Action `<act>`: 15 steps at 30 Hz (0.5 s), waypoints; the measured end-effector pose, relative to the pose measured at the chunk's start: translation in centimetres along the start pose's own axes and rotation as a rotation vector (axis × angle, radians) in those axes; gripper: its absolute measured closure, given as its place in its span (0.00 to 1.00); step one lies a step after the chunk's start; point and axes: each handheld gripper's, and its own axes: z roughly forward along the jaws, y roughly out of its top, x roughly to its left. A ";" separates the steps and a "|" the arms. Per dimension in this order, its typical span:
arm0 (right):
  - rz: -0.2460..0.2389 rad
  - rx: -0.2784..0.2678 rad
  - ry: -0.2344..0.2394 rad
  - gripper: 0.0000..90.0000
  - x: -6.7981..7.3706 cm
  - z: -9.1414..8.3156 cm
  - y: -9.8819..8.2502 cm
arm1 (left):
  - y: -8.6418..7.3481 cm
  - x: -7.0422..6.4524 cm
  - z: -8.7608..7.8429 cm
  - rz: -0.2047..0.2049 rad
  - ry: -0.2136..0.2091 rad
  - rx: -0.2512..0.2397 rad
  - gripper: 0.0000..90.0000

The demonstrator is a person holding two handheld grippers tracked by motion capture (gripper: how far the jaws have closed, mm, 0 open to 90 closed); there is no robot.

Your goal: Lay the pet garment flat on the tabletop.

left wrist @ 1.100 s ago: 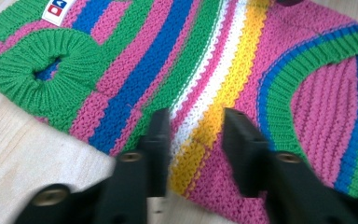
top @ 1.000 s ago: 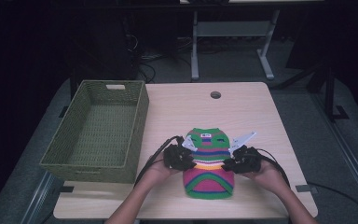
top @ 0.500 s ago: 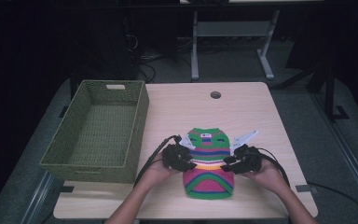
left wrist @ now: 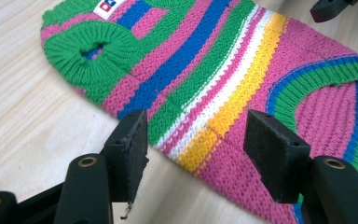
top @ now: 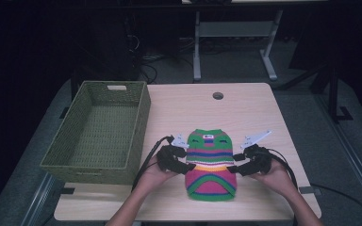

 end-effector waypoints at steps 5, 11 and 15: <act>0.029 -0.007 0.004 0.43 -0.3 -0.4 -0.9 | -0.3 -0.2 -0.7 0.000 0.016 -0.010 0.39; 0.040 -0.030 -0.006 0.41 -0.4 -1.3 -1.6 | -1.0 -0.5 -1.4 -0.016 0.016 -0.029 0.36; 0.053 -0.045 -0.015 0.40 -0.5 -1.8 -2.3 | -1.5 -0.6 -1.9 -0.010 0.026 -0.032 0.33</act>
